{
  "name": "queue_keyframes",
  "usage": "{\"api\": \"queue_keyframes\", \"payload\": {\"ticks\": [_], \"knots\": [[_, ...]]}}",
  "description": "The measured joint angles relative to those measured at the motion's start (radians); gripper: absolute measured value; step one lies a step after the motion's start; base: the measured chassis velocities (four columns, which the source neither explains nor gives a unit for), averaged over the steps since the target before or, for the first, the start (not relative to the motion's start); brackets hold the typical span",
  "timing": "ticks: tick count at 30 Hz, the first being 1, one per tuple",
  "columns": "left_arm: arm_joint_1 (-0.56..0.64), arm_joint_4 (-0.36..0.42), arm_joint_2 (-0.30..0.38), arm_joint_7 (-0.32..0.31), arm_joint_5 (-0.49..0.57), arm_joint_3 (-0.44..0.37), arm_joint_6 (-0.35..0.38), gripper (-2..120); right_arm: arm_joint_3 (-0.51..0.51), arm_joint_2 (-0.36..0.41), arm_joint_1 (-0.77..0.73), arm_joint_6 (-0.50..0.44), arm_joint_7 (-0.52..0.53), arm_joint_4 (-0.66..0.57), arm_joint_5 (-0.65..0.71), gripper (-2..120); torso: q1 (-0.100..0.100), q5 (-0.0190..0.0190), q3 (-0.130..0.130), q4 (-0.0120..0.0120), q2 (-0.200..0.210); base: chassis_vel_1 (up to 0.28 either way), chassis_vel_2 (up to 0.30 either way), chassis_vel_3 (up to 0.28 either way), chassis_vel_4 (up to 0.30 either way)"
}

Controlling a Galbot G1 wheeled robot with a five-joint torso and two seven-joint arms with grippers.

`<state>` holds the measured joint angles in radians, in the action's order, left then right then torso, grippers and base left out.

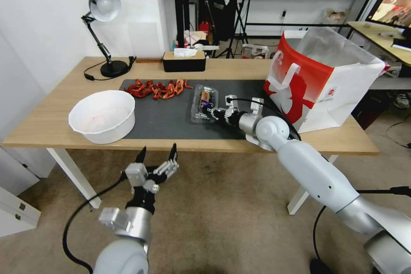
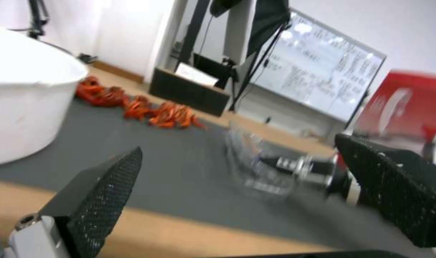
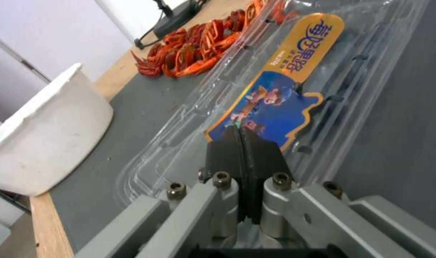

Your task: Close the takeout container lid, then place the container into the takeout bag.

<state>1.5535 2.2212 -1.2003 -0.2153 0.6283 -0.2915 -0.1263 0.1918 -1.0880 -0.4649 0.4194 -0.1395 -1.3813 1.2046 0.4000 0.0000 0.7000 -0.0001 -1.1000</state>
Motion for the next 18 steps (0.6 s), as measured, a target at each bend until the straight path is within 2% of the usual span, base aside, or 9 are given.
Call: {"api": "queue_keyframes", "payload": {"ticks": [3, 5, 8, 9, 12, 14, 15, 18], "knots": [[-0.083, 0.002, 0.051, -0.003, 0.149, 0.0, 0.022, 100, 0.001, 0.006, 0.001, 0.001, -0.003, -0.003, -0.002, 0, 0.0, -0.0002, 0.0, 0.0001, 0.0, 0.0, 0.0, 0.0, 0.0], [-0.104, 0.002, 0.065, -0.003, 0.185, 0.003, 0.029, 100, 0.002, 0.008, 0.001, 0.002, -0.004, -0.003, -0.002, 0, 0.0, -0.0002, 0.0, 0.0001, 0.0, 0.0, 0.0, 0.0, 0.0], [-0.197, -0.007, 0.101, -0.023, 0.326, 0.019, 0.079, 100, 0.006, 0.014, 0.001, 0.002, -0.009, -0.005, -0.008, 0, 0.0, -0.0001, 0.0, 0.0, 0.0, 0.0, 0.0, 0.0, 0.0], [-0.197, -0.007, 0.101, -0.023, 0.326, 0.019, 0.079, 100, 0.006, 0.014, 0.001, 0.002, -0.009, -0.005, -0.008, 0, 0.0, -0.0001, 0.0, 0.0, 0.0, 0.0, 0.0, 0.0, 0.0], [-0.283, -0.035, 0.109, -0.067, 0.469, 0.039, 0.129, 100, 0.01, 0.019, 0.001, 0.003, -0.012, -0.006, -0.011, 0, 0.0, 0.0, 0.0, 0.0001, 0.0, 0.0, 0.0, 0.0, 0.0], [-0.292, -0.039, 0.109, -0.07, 0.488, 0.04, 0.133, 100, 0.01, 0.02, 0.001, 0.003, -0.012, -0.006, -0.011, 0, 0.0, -0.0001, 0.0, 0.0001, 0.0, 0.0, 0.0, 0.0, 0.0], [-0.327, -0.059, 0.11, -0.081, 0.567, 0.044, 0.155, 100, 0.011, 0.023, 0.001, 0.003, -0.015, -0.007, -0.012, 0, 0.0, 0.0, 0.0, 0.0001, 0.0, 0.0, 0.0, 0.0, 0.0], [-0.381, -0.088, 0.109, -0.097, 0.659, 0.045, 0.197, 100, 0.012, 0.029, 0.001, 0.004, -0.018, -0.01, -0.014, 0, 0.0, -0.0001, 0.0, 0.0001, 0.0, 0.0, 0.0, 0.0, 0.0]]}}
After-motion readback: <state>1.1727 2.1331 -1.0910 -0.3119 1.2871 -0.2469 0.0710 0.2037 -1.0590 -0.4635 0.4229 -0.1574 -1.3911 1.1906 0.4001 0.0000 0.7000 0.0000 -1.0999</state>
